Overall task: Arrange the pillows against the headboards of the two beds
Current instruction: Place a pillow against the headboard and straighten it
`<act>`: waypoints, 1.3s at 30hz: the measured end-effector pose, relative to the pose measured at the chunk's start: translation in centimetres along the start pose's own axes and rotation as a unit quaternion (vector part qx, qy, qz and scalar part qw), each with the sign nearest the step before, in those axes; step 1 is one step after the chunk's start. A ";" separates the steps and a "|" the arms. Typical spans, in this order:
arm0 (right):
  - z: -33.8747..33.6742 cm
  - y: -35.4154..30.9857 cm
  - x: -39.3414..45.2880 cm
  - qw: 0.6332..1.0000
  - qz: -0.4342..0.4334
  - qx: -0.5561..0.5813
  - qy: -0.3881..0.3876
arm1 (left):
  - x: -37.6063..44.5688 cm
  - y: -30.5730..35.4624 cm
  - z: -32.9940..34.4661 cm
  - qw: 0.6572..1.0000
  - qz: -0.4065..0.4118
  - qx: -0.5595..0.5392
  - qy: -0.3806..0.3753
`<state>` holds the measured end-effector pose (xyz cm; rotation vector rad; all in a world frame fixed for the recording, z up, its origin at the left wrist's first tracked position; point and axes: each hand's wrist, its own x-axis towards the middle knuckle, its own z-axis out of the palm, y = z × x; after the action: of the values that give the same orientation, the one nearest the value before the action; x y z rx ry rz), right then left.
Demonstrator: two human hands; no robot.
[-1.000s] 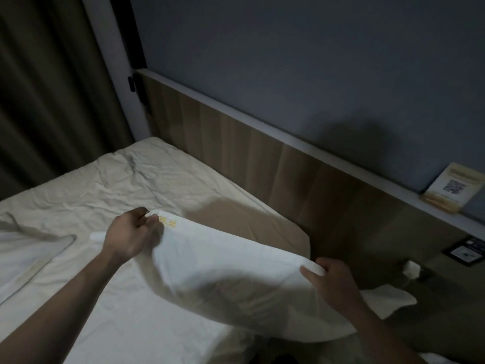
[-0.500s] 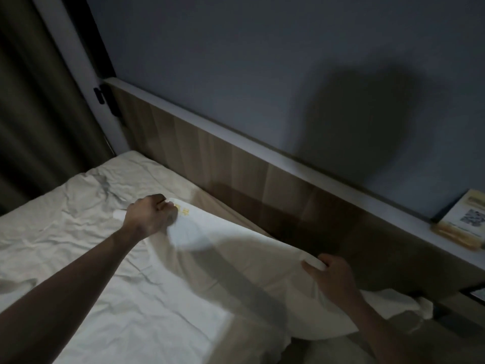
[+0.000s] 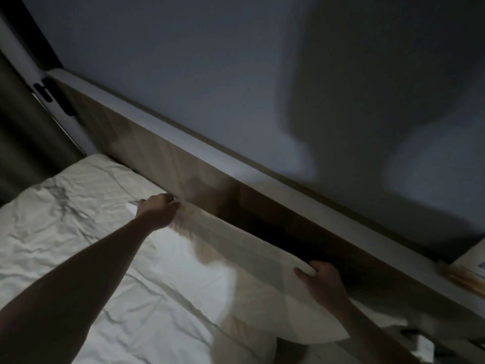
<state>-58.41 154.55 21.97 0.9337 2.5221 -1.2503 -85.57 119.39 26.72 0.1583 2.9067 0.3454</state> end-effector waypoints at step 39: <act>-1.9 4.7 5.8 0.956 -0.041 -0.096 0.273 | 12.8 8.6 4.3 0.994 0.073 -0.017 0.083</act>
<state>-59.94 160.78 17.66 1.2787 3.0536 -0.8198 -96.40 130.29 22.18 0.3536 3.0581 0.4521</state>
